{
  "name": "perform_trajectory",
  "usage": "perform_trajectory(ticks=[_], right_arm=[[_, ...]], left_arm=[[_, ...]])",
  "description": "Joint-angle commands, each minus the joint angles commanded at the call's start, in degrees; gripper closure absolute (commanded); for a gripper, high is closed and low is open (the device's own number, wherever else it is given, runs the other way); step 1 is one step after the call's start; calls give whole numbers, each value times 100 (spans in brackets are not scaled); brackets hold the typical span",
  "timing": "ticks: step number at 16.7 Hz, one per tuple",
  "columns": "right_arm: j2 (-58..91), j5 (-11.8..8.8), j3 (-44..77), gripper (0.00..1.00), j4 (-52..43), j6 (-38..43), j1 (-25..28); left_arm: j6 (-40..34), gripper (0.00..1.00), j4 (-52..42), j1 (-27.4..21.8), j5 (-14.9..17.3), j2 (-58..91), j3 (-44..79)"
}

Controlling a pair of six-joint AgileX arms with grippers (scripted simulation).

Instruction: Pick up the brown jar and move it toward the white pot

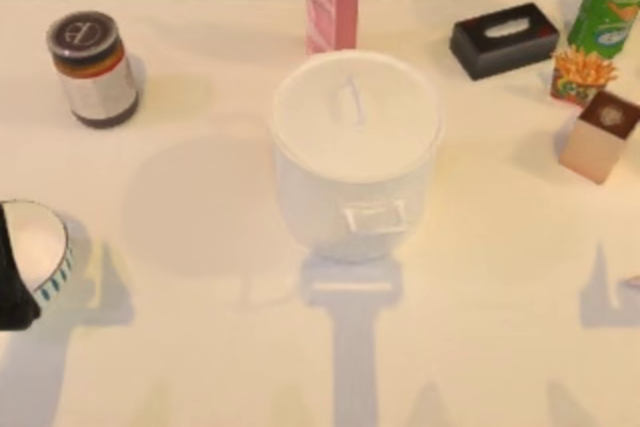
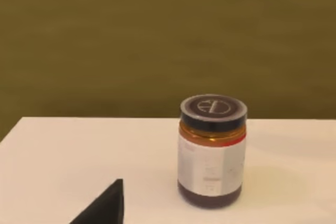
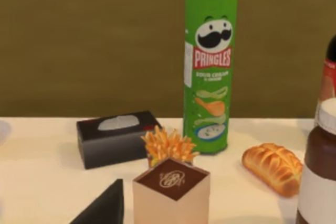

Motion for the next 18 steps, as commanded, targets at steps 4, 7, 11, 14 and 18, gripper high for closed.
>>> perform_trajectory(ticks=[4, 7, 11, 14, 18], right_arm=[[0, 0, 0, 0, 0, 0, 0], [0, 0, 0, 0, 0, 0, 0], [0, 0, 0, 0, 0, 0, 0], [0, 0, 0, 0, 0, 0, 0], [0, 0, 0, 0, 0, 0, 0]], left_arm=[[12, 0, -53, 6, -1, 101, 84], [65, 0, -311, 15, 15, 591, 486], [189, 0, -949, -7, 96, 1802, 1458], [316, 0, -1605, -37, 185, 3062, 2462], [513, 0, -2616, -67, 297, 5060, 4077]])
